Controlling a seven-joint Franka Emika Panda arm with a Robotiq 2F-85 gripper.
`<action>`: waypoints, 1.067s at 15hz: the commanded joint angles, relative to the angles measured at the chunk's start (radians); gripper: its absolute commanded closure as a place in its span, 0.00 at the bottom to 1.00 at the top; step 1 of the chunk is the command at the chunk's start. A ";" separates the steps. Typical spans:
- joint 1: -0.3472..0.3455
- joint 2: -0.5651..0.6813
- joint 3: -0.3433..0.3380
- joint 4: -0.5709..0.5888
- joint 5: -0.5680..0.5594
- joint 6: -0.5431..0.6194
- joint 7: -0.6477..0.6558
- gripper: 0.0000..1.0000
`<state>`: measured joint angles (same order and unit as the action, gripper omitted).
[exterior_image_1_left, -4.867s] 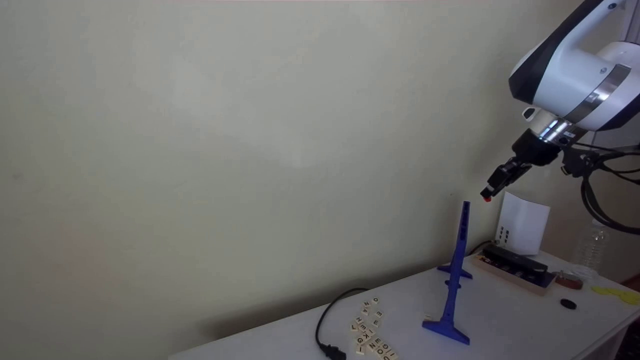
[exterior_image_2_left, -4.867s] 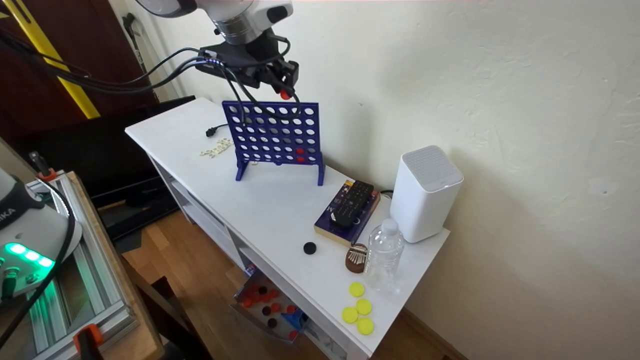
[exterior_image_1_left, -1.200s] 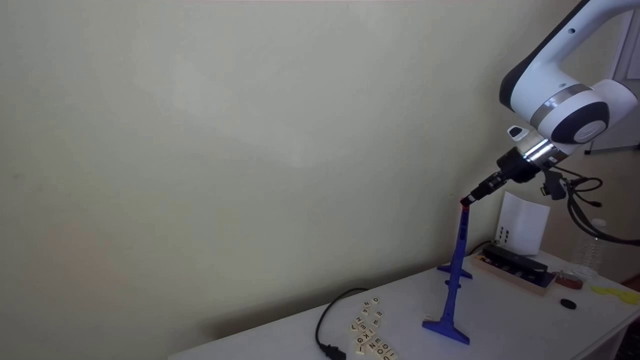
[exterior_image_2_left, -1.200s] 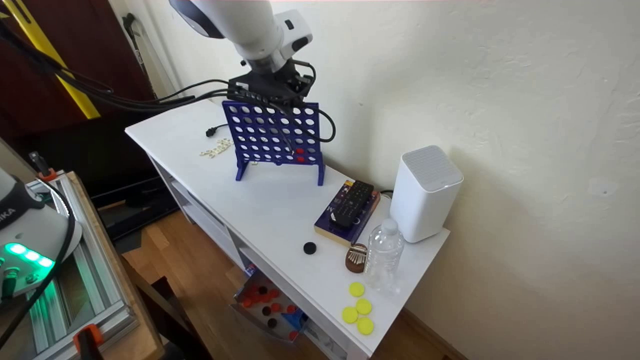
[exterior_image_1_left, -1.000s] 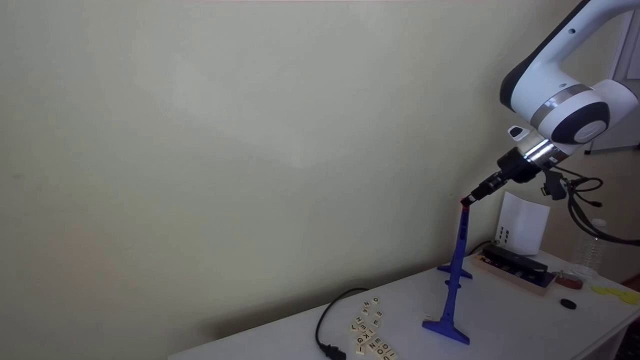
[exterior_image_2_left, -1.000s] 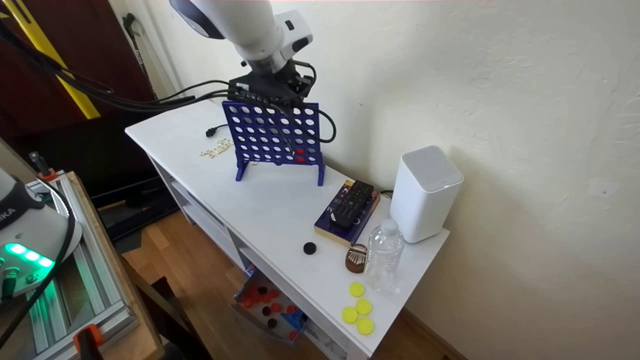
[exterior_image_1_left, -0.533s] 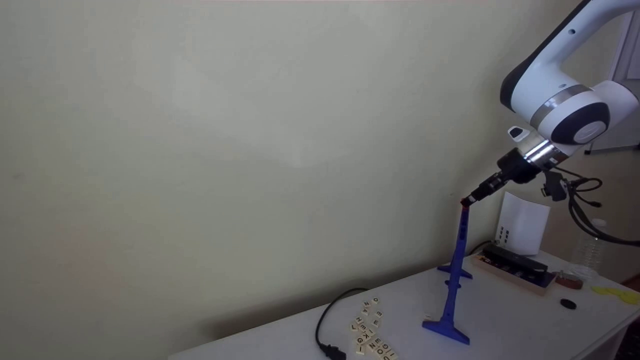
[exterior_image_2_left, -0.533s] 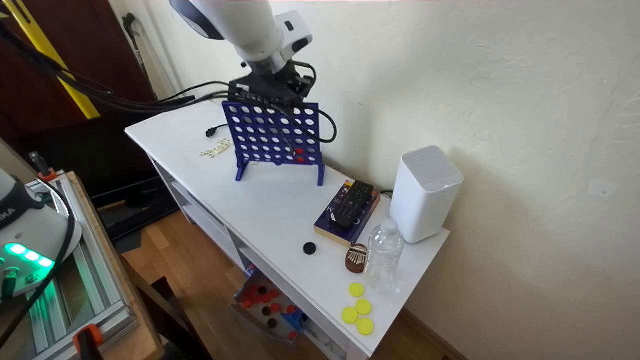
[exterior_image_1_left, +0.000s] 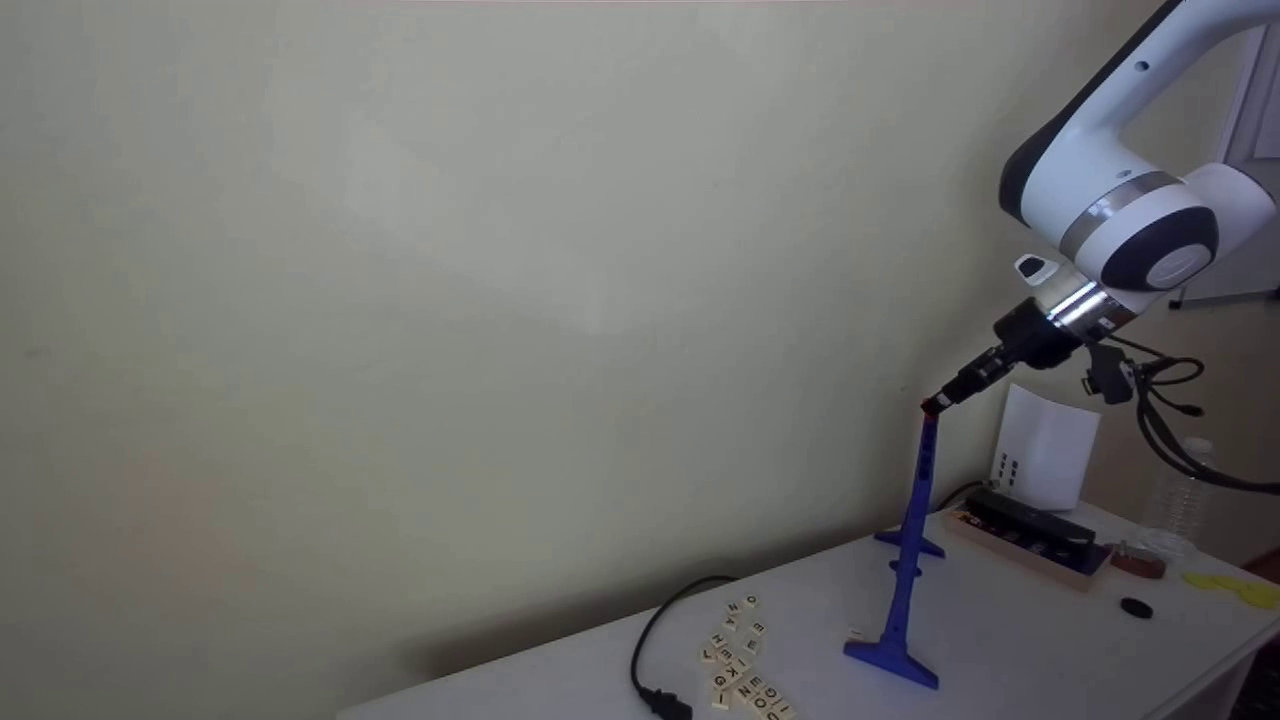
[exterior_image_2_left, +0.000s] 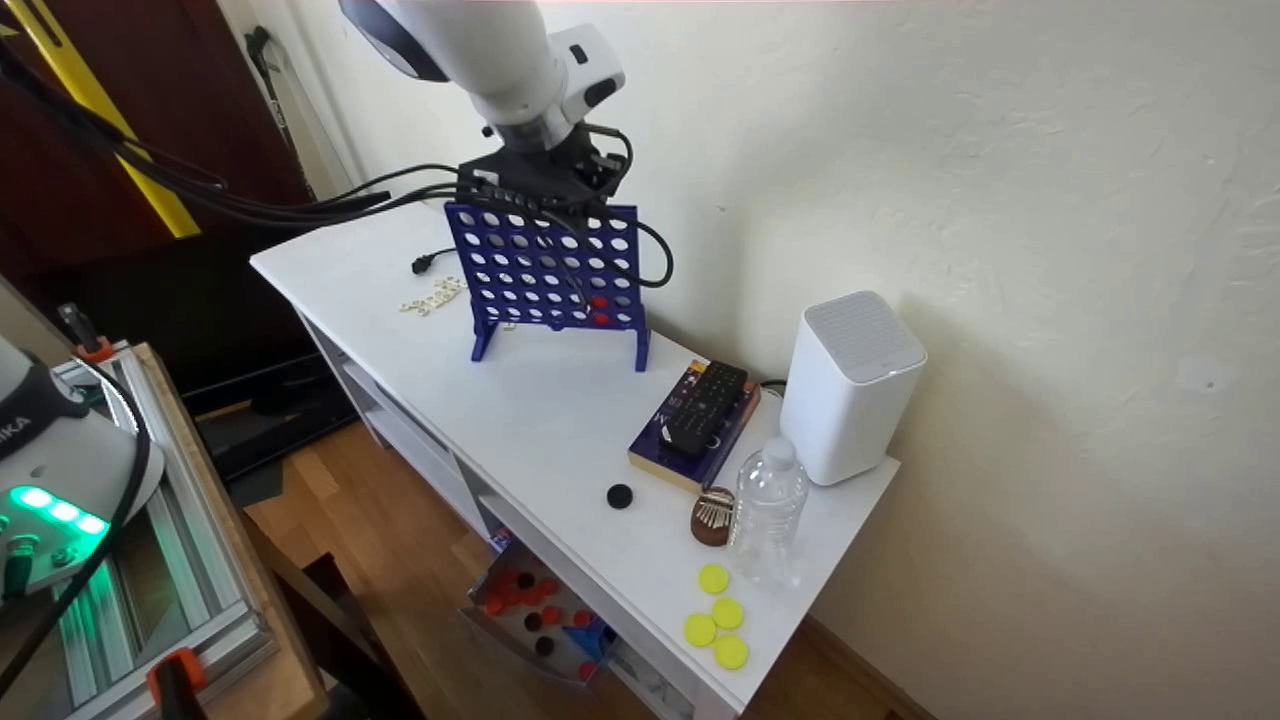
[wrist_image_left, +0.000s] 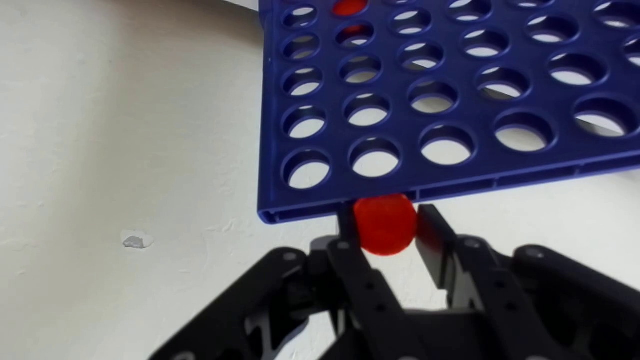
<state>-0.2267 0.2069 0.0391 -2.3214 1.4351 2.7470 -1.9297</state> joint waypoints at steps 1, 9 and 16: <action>0.006 0.023 0.001 0.002 -0.011 0.015 0.000 0.91; 0.018 0.019 0.002 -0.005 -0.024 0.046 0.014 0.91; 0.034 0.020 0.006 -0.006 -0.027 0.074 0.021 0.91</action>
<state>-0.2070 0.2066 0.0416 -2.3214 1.4317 2.7890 -1.9285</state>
